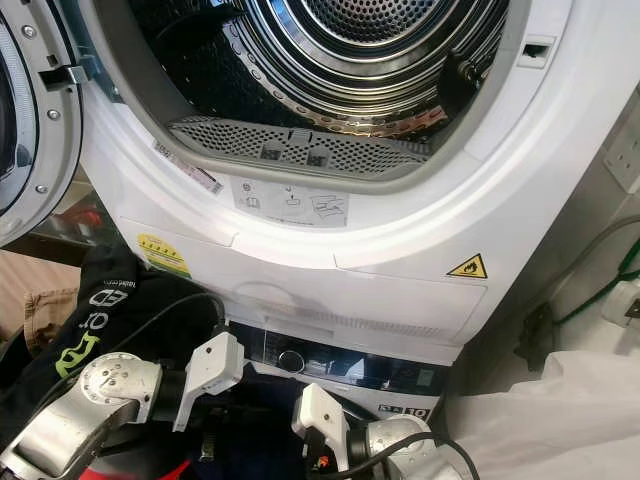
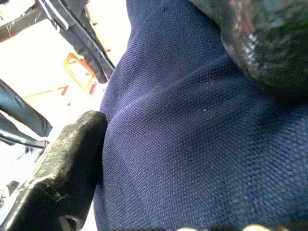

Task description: Clothes washing

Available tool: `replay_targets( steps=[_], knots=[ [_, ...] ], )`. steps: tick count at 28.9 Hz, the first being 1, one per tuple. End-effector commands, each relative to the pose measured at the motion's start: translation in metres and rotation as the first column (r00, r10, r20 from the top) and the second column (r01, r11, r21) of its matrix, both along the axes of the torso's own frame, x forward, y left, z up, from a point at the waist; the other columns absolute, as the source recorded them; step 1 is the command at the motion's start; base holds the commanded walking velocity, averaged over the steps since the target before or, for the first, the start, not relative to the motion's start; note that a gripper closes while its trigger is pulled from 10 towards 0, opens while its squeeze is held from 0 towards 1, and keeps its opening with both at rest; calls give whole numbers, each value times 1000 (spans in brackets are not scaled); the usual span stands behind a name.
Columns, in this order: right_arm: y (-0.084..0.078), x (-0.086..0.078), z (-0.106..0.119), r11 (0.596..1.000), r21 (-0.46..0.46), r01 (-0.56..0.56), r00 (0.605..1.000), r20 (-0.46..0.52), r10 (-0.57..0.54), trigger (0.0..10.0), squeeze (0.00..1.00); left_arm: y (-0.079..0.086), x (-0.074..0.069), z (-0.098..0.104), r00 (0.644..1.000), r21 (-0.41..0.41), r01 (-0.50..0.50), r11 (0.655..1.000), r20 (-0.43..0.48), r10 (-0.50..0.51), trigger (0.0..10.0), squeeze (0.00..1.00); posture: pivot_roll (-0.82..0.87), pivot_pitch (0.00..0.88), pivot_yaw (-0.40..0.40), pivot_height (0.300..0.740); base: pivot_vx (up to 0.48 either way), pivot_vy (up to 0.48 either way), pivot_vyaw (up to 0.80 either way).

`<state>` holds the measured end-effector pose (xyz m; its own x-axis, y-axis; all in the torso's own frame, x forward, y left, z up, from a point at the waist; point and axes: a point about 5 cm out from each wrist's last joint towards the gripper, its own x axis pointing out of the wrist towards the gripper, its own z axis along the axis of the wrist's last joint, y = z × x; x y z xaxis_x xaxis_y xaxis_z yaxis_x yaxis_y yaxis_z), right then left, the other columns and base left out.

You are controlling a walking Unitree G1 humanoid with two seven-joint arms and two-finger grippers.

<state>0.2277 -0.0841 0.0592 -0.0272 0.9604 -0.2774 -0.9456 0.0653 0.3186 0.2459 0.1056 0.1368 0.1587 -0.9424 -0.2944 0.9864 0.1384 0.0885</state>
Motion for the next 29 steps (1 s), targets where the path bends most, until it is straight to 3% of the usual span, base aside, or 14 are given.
replay_targets(
  steps=[1,6,9,14,15,16,29],
  knots=[
    [16,-7,3,998,37,-46,999,-3,46,10000,0,-6,7,18,996,-45,-3,999,91,7,0,0,-1,75,19,740,0,0,0],
    [19,10,-2,996,-19,92,995,31,-92,10000,0,-11,3,18,997,-73,19,997,76,-14,0,0,-2,70,19,740,0,0,0],
    [25,23,-17,963,-143,229,973,62,-222,10000,0,-18,-1,24,998,-126,34,991,62,-27,0,0,0,66,20,740,0,0,0],
    [34,20,-16,969,-107,222,975,24,-220,10000,0,-18,0,24,997,-124,30,992,68,-21,0,0,6,69,19,740,0,0,0],
    [37,19,-12,975,-74,212,977,9,-212,4471,0,-17,0,24,998,-123,26,992,68,-18,0,0,8,71,19,740,0,0,0],
    [38,19,-10,976,-50,214,977,-7,-214,0,0,-16,0,24,998,-123,24,992,67,-16,0,0,7,72,19,740,0,0,0],
    [36,17,-7,982,-22,185,983,-14,-185,0,0,-15,7,33,995,-171,-32,985,92,48,0,0,7,81,16,740,0,0,0]
  ],
)
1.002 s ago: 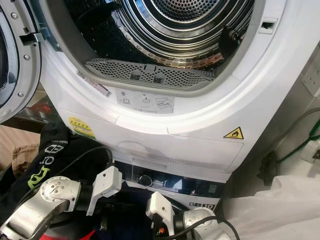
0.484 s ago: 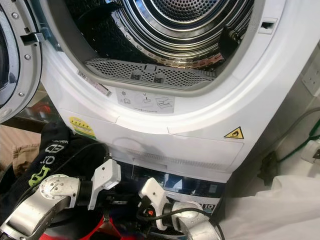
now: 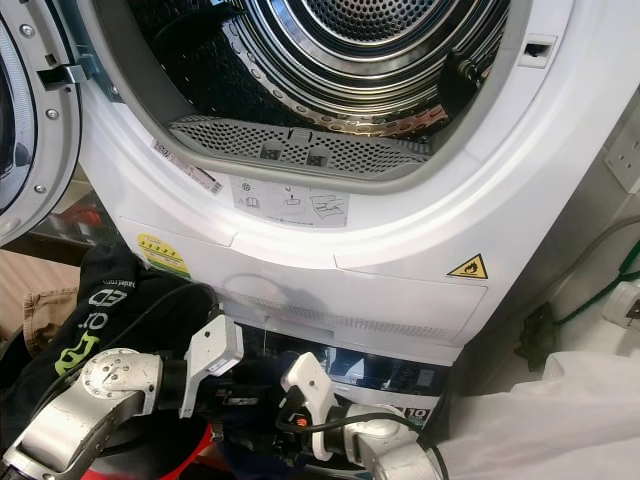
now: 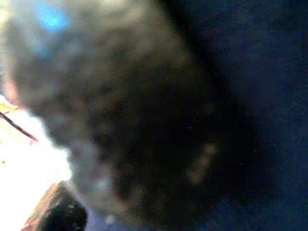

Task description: Clothes washing

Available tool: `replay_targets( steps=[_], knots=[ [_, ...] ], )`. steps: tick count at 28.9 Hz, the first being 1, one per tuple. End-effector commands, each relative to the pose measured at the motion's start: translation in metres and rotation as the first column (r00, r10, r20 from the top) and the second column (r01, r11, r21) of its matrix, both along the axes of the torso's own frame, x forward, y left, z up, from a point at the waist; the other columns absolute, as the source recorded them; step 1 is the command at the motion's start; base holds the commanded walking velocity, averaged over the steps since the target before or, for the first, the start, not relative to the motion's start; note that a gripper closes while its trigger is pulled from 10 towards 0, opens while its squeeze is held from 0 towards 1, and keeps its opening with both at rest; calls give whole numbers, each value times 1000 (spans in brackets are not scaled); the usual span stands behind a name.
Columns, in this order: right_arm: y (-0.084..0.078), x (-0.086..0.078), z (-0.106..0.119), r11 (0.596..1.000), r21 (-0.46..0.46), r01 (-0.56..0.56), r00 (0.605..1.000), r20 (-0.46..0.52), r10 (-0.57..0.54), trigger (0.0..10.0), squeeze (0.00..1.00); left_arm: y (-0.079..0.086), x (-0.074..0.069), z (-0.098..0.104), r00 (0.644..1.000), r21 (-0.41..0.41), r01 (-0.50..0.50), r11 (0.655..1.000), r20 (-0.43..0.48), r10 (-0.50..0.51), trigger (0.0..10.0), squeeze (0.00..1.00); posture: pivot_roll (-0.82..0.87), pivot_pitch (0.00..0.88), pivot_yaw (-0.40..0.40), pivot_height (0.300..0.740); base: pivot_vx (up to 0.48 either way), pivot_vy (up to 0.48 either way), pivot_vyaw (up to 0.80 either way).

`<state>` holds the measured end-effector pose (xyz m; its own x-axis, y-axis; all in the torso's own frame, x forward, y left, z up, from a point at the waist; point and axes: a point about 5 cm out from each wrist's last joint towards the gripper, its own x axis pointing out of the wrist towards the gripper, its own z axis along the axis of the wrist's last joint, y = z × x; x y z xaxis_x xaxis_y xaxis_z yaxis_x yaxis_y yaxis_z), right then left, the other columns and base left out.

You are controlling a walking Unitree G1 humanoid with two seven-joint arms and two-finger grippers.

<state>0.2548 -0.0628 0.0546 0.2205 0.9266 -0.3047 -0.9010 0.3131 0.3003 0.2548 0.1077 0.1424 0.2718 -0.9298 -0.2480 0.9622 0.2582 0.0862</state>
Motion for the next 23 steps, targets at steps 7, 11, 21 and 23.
replay_targets(
  steps=[7,11,21,23],
  knots=[
    [16,-12,-1,996,40,-78,996,-36,80,0,0,-18,-1,28,993,-121,75,990,103,-62,0,0,7,80,16,740,0,0,0],
    [17,-14,1,993,64,-99,994,-37,101,0,0,-18,0,28,993,-125,70,990,106,-56,0,0,5,82,17,740,0,0,0],
    [17,-15,3,992,82,-96,994,-35,99,0,0,-18,1,29,992,-132,59,989,114,-44,0,0,6,79,19,740,0,0,0],
    [17,-15,4,991,88,-98,994,-34,101,0,0,-18,1,29,992,-133,58,989,116,-43,0,0,6,80,19,740,0,0,0]
  ],
)
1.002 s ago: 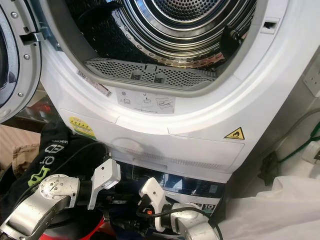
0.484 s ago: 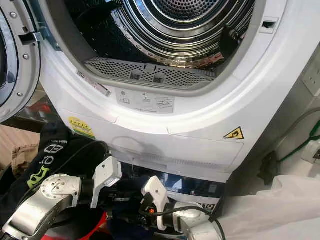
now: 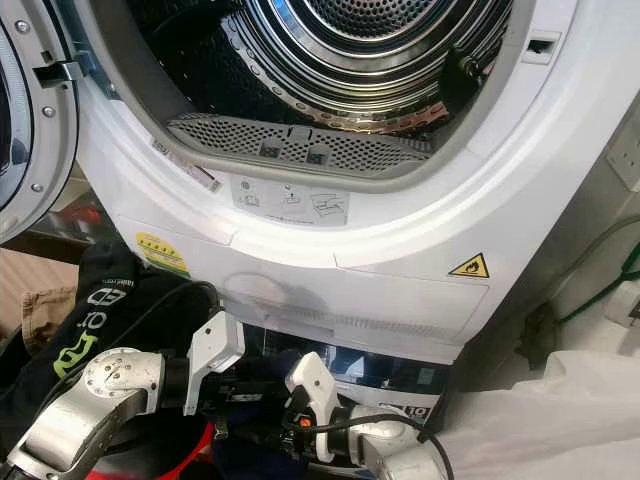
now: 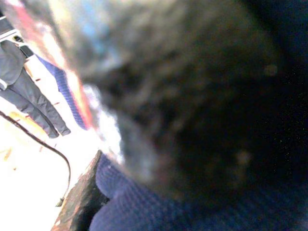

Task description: Clothes washing

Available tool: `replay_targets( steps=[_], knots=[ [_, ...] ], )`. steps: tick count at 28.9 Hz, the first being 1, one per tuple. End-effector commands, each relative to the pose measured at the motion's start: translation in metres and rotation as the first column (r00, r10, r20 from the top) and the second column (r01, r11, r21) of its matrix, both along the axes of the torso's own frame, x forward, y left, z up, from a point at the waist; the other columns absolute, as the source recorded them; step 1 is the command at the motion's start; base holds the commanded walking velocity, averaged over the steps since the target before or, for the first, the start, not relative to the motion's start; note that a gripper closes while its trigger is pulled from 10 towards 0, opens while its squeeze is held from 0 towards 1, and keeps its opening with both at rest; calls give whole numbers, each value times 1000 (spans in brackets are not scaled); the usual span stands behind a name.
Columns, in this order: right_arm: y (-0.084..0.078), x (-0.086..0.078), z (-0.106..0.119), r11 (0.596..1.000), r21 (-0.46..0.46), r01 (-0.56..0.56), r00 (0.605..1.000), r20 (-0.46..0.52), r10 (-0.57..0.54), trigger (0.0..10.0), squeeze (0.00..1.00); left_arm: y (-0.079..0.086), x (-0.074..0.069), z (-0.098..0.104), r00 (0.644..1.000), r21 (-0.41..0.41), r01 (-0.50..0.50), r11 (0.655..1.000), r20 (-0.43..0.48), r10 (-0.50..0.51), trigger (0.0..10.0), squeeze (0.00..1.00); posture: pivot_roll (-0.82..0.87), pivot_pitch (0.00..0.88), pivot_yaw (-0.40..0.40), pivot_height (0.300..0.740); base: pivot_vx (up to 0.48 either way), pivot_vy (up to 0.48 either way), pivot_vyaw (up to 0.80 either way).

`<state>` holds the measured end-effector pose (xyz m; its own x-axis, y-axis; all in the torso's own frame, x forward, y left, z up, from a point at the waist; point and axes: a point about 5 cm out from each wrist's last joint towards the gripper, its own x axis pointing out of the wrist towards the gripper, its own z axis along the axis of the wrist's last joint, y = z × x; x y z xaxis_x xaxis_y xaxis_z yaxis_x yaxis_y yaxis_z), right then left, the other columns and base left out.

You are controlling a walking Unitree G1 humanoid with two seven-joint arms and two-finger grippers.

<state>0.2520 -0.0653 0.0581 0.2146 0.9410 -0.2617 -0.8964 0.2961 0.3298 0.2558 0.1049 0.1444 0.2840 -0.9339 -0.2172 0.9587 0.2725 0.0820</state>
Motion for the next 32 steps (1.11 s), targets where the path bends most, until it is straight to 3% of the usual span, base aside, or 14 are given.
replay_targets(
  steps=[1,3,4,5,6,7,8,9,10,11,18,25,32],
  knots=[
    [20,-12,1,994,41,-98,995,-19,99,0,0,-15,1,28,991,-100,63,993,121,-51,0,0,6,81,19,740,0,0,0],
    [20,-12,1,994,41,-101,995,-19,102,0,0,-15,1,28,991,-101,62,993,122,-50,0,0,6,81,19,740,0,0,0],
    [20,-13,1,994,46,-104,994,-19,105,0,0,-15,1,28,991,-99,63,993,123,-50,863,0,7,82,20,740,0,0,0],
    [20,-13,1,993,48,-104,994,-19,105,0,0,-15,1,28,991,-99,63,993,123,-50,863,0,7,82,20,740,0,0,0],
    [20,-13,1,993,48,-104,994,-20,105,0,0,-15,1,28,991,-98,66,993,122,-54,3059,0,7,82,20,740,0,0,0],
    [20,-13,1,993,49,-106,994,-20,107,0,0,-16,0,27,991,-95,70,993,124,-58,4627,0,6,81,21,740,0,0,0],
    [20,-13,1,993,49,-106,994,-20,107,0,0,-16,0,27,991,-95,70,993,124,-58,4627,0,6,81,21,740,0,0,0],
    [20,-13,2,993,49,-107,994,-19,108,0,0,-16,0,26,991,-87,69,994,124,-58,9765,0,6,80,20,740,0,0,0],
    [20,-13,2,993,49,-108,994,-19,109,0,0,-15,1,25,991,-78,64,995,120,-55,10000,90,6,81,22,740,0,0,0],
    [20,-14,2,993,52,-109,994,-18,110,0,0,-15,1,25,992,-77,54,996,115,-45,10000,1000,7,80,21,740,0,0,0],
    [19,-15,1,992,59,-112,993,-16,113,0,0,-13,0,24,994,-70,69,995,84,-63,10000,1000,8,75,22,740,0,0,0],
    [11,-18,-1,990,66,-124,992,-19,125,0,0,0,-13,27,990,-58,143,988,4,-143,10000,1000,5,68,26,740,0,0,0],
    [-14,-18,-12,995,47,-86,995,-55,89,0,0,18,-27,37,981,-57,183,981,-53,-186,10000,1000,15,78,28,740,0,0,0]
  ],
)
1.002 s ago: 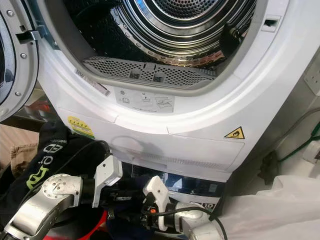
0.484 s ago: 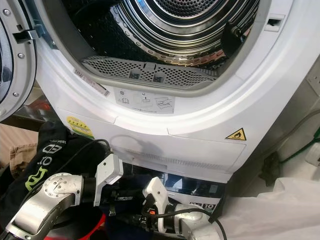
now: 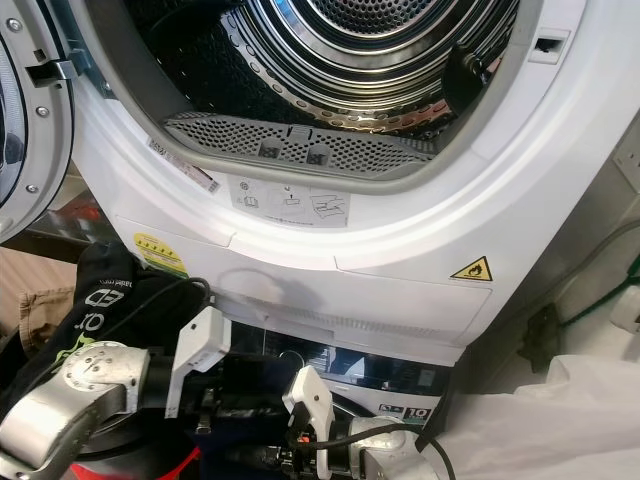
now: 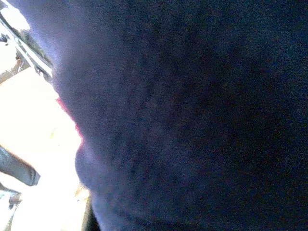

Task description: Clothes washing

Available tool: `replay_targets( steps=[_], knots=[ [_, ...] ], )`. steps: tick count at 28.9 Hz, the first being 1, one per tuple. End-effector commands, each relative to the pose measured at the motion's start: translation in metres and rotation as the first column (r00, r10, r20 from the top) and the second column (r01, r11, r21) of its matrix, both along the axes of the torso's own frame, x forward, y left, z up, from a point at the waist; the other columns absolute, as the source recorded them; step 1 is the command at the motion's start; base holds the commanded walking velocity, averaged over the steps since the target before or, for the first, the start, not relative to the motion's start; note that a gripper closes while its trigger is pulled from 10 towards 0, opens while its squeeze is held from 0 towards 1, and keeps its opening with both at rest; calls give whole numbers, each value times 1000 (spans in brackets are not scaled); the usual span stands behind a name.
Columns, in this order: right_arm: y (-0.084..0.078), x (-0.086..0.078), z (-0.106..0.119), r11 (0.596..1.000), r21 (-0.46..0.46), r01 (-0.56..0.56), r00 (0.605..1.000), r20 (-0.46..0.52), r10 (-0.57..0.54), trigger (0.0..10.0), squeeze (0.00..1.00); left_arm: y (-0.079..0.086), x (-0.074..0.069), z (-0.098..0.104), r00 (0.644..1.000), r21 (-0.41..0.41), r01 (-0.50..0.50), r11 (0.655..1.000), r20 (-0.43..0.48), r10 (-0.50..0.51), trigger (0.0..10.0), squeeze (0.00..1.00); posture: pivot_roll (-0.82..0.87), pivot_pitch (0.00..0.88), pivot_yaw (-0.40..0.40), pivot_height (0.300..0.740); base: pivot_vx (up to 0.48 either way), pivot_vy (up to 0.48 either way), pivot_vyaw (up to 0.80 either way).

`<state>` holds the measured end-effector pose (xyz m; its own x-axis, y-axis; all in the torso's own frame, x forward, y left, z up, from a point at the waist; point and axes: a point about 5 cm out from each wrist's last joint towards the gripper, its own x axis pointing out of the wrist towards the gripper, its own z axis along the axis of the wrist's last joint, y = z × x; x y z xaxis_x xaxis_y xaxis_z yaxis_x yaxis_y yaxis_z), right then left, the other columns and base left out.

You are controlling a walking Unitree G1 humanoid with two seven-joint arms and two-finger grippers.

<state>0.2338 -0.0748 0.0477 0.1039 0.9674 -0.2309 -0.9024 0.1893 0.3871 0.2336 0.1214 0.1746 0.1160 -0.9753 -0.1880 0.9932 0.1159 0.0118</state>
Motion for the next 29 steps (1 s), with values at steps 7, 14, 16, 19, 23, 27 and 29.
replay_targets(
  steps=[7,14,16,19,23,27,29],
  knots=[
    [-17,3,-4,998,15,59,998,-27,-59,0,0,17,-11,15,1000,16,1,1000,-9,-1,10000,1000,17,83,27,740,0,0,0],
    [-36,7,-3,980,68,188,982,-48,-185,0,0,58,-18,12,975,132,-224,966,28,222,10000,0,32,95,34,740,0,0,0],
    [-38,4,-5,980,62,191,981,-53,-188,0,0,65,-22,5,966,182,-258,949,23,259,10000,0,36,95,33,740,0,0,0],
    [-43,3,-7,971,65,230,972,-63,-226,0,0,74,-16,-10,913,213,-407,888,74,401,10000,0,46,97,35,740,0,0,0],
    [-46,4,-7,963,74,260,965,-65,-256,0,0,79,-4,-15,839,173,-544,821,137,527,10000,0,45,98,36,740,0,0,0],
    [-50,4,-6,953,80,292,956,-63,-287,0,0,90,14,-25,671,73,-736,673,207,712,10000,0,41,100,36,740,0,0,0],
    [-53,4,-4,948,86,307,951,-62,-303,0,0,95,18,-27,588,40,-801,597,235,774,10000,0,38,99,36,740,0,0,0]
  ],
)
